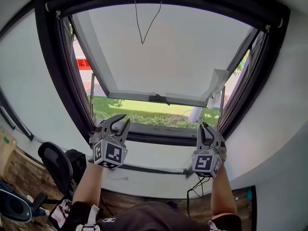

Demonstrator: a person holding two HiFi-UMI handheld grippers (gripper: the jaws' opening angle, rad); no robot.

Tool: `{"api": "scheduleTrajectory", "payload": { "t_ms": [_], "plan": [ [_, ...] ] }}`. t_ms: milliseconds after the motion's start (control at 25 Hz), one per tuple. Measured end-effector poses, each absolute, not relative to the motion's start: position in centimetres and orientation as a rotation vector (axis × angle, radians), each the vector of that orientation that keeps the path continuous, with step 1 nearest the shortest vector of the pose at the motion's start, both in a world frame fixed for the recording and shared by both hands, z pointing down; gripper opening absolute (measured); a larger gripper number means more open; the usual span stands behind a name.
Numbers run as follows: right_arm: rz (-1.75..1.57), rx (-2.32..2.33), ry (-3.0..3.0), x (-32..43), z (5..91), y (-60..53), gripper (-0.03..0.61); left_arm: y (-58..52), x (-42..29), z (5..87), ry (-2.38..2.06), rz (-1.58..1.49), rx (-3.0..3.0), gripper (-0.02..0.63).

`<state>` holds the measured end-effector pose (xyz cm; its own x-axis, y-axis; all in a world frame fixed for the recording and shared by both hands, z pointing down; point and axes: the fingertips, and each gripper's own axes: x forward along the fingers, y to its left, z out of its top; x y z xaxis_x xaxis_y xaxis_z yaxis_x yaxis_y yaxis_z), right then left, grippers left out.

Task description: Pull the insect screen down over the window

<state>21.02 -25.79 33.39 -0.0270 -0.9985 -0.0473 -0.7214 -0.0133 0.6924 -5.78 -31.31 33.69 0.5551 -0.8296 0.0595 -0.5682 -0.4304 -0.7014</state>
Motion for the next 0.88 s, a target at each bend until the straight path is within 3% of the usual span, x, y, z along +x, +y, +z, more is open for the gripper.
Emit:
{"api": "scheduleTrajectory", "payload": {
  "t_ms": [40, 160, 320, 880],
  "plan": [
    [-0.77, 1.76, -1.789, 21.8, 32.8, -26.1, 0.059, -31.4, -5.5, 33.1, 1.091, -0.553, -2.138, 0.133],
    [-0.791, 1.723, -1.762, 23.8, 30.3, -26.4, 0.121, -32.2, -5.5, 30.7, 1.064, -0.598, -2.044, 0.169],
    [-0.861, 1.74, -1.719, 26.1, 25.6, -26.3, 0.146, -33.6, -6.9, 26.2, 1.1, -0.604, -1.949, 0.169],
    [-1.122, 1.702, -1.432, 30.6, 11.6, -25.1, 0.144, -35.6, -10.3, 10.2, 1.14, -0.65, -1.625, 0.169]
  ]
}}
